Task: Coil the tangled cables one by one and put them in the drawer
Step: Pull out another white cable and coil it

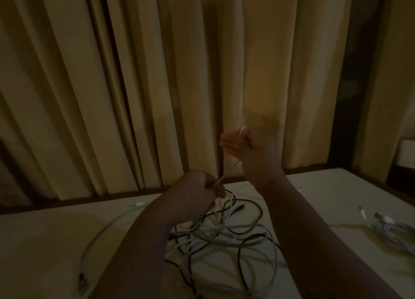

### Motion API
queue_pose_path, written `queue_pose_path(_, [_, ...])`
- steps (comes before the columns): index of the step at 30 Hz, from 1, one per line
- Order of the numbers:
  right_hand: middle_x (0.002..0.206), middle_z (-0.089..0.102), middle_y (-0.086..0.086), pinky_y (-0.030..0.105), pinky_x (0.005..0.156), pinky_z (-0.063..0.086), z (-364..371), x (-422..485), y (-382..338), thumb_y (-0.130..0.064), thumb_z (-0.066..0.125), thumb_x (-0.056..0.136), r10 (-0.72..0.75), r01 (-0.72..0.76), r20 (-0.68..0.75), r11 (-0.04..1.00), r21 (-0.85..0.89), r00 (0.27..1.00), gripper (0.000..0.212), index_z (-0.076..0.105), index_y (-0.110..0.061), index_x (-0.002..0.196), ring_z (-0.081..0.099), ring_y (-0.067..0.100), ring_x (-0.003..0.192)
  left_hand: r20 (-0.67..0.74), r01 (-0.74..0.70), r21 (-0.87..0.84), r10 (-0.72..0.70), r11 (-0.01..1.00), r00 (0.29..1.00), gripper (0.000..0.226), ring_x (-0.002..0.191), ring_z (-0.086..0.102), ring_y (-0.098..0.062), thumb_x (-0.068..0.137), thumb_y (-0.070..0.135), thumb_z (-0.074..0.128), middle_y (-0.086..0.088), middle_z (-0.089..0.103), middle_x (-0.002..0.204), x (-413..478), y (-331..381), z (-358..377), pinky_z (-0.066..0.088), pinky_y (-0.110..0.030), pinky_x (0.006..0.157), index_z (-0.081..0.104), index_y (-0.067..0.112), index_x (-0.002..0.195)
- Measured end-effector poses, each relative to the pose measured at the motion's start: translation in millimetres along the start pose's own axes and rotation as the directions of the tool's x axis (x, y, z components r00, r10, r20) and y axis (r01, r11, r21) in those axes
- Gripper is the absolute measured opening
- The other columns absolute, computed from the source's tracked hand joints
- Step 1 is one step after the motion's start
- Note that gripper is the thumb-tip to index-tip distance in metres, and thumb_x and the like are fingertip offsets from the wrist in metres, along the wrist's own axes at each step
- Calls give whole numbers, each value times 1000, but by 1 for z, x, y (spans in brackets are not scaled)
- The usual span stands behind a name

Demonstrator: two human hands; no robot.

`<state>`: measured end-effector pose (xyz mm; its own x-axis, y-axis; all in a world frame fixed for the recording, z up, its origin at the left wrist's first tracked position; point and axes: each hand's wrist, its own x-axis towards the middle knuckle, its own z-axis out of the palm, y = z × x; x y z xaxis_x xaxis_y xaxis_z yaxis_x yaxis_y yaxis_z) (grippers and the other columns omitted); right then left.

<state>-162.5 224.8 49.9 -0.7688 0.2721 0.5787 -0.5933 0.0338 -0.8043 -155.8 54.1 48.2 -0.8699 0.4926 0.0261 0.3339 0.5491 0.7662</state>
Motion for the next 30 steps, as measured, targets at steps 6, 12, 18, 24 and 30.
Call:
queue_pose_path(6, [90,68,-1,20,66,52,14,-10,4,-8,43,105,7,107,217,852,-512,976,29,59,-16,81,60,3,74,82,97,16,-98,995,992,20,57,60,-26,97,15,58,-3,54,47,-9,4,-17,52,-37,62,68,0,89])
queue_pose_path(12, [85,57,-3,29,67,41,18,-12,8,-20,41,104,257,14,343,782,-623,903,21,54,-15,88,52,13,76,-40,28,33,-27,999,999,26,61,63,-22,100,23,53,-6,56,62,-6,-1,-24,58,-46,71,72,15,84])
queue_pose_path(18, [80,57,0,34,75,40,14,-16,6,-57,30,105,450,-145,369,772,-619,813,53,60,-19,84,52,13,74,-194,-170,133,194,976,962,26,68,60,1,100,21,55,13,69,80,-4,-8,-29,45,-19,65,74,31,86])
queue_pose_path(24, [62,28,2,31,55,20,9,-15,7,-49,31,107,444,-393,555,894,-216,703,52,43,-17,67,19,18,56,-424,-297,230,370,927,827,17,90,60,5,96,23,64,21,66,93,0,-11,-29,51,-22,80,70,38,90])
queue_pose_path(30, [86,59,11,26,60,42,-7,-13,7,-17,46,103,307,-456,734,890,5,606,25,63,2,106,49,16,64,-493,-399,208,448,893,746,14,90,61,1,94,21,67,17,66,92,-3,-10,-31,54,-28,80,70,35,90])
